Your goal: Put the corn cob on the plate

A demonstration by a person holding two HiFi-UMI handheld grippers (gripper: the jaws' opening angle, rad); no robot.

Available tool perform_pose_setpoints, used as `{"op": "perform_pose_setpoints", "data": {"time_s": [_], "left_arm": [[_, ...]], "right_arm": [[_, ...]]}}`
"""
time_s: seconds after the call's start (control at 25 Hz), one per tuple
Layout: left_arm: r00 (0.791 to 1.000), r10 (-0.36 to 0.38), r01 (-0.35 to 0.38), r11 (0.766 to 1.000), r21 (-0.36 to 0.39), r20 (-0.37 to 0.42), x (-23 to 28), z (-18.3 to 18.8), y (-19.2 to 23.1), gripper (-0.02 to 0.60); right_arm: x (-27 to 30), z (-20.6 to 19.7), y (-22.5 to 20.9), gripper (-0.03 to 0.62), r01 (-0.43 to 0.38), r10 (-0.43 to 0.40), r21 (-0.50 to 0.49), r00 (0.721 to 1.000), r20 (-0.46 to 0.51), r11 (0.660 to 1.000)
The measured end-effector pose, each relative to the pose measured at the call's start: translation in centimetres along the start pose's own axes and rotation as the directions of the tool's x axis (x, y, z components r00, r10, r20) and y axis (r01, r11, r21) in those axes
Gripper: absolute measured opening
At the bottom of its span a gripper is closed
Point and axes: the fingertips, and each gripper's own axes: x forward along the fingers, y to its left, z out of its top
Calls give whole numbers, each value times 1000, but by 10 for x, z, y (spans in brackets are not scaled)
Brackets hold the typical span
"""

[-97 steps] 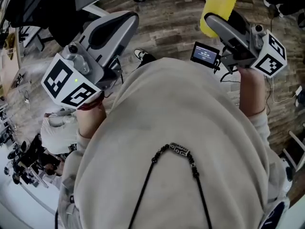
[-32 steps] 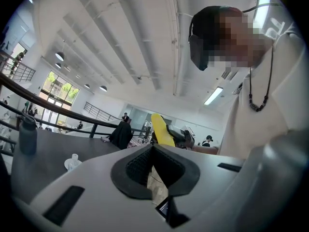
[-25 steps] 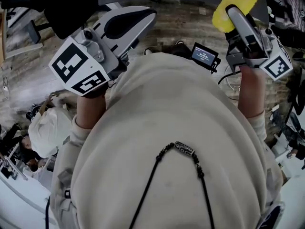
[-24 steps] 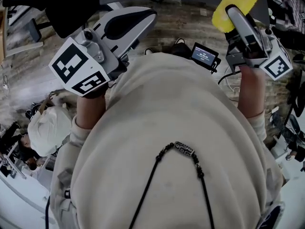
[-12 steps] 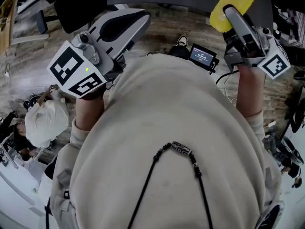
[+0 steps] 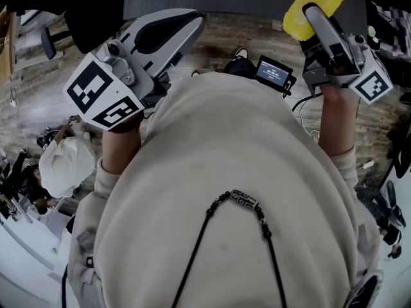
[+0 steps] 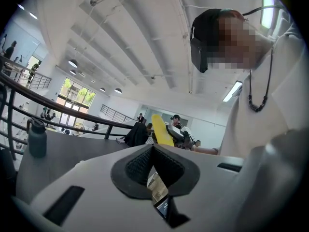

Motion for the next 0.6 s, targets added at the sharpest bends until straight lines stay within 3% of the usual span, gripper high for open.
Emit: {"op": "perform_pose_setpoints", "data": {"time_s": [0.28, 0.6], "left_arm": [[999, -47, 47, 999, 16, -23, 9, -2, -3, 2], [995, -98, 98, 995, -5, 2, 47, -52, 4, 2]], "right_arm": [[-3, 0, 1, 272, 6, -5, -35, 1000, 30, 999], [-52, -17, -49, 272, 49, -46, -63, 998, 49, 997]]}}
